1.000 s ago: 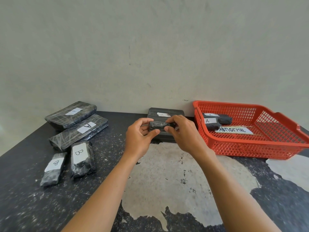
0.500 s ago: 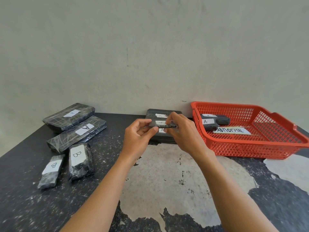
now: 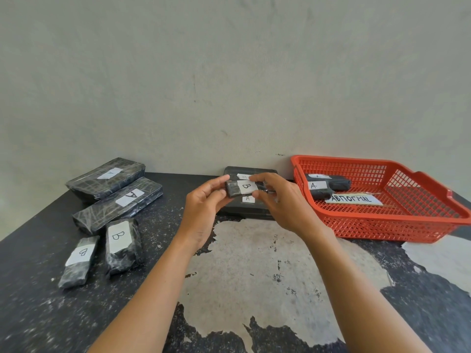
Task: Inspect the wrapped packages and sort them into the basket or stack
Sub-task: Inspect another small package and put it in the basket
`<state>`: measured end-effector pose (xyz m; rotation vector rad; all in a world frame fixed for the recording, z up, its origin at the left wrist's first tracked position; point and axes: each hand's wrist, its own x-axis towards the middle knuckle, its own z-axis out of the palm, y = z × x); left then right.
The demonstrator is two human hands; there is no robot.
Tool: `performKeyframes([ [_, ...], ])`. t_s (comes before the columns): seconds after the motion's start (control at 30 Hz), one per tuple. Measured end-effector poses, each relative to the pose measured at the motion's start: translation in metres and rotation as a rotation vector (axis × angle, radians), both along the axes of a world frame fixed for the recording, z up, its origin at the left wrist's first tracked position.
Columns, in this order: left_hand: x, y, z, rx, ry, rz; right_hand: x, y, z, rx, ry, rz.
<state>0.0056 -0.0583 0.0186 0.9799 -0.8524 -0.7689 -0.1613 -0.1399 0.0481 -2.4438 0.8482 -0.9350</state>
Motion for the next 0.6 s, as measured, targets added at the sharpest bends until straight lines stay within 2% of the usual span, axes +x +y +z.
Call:
performKeyframes([
  [0.17, -0.004, 0.000, 0.001, -0.026, -0.016, 0.004, 0.005, 0.001, -0.003, 0.014, -0.106, 0.005],
  [0.33, -0.015, -0.002, 0.001, -0.043, -0.070, 0.119, 0.014, 0.005, -0.010, 0.132, -0.250, -0.147],
  [0.5, -0.019, 0.000, -0.004, -0.007, -0.167, 0.131, 0.026, 0.012, -0.012, 0.346, -0.336, -0.086],
  [0.6, -0.019, 0.000, -0.004, -0.006, -0.180, 0.095, 0.028, 0.014, -0.012, 0.377, -0.348, -0.073],
])
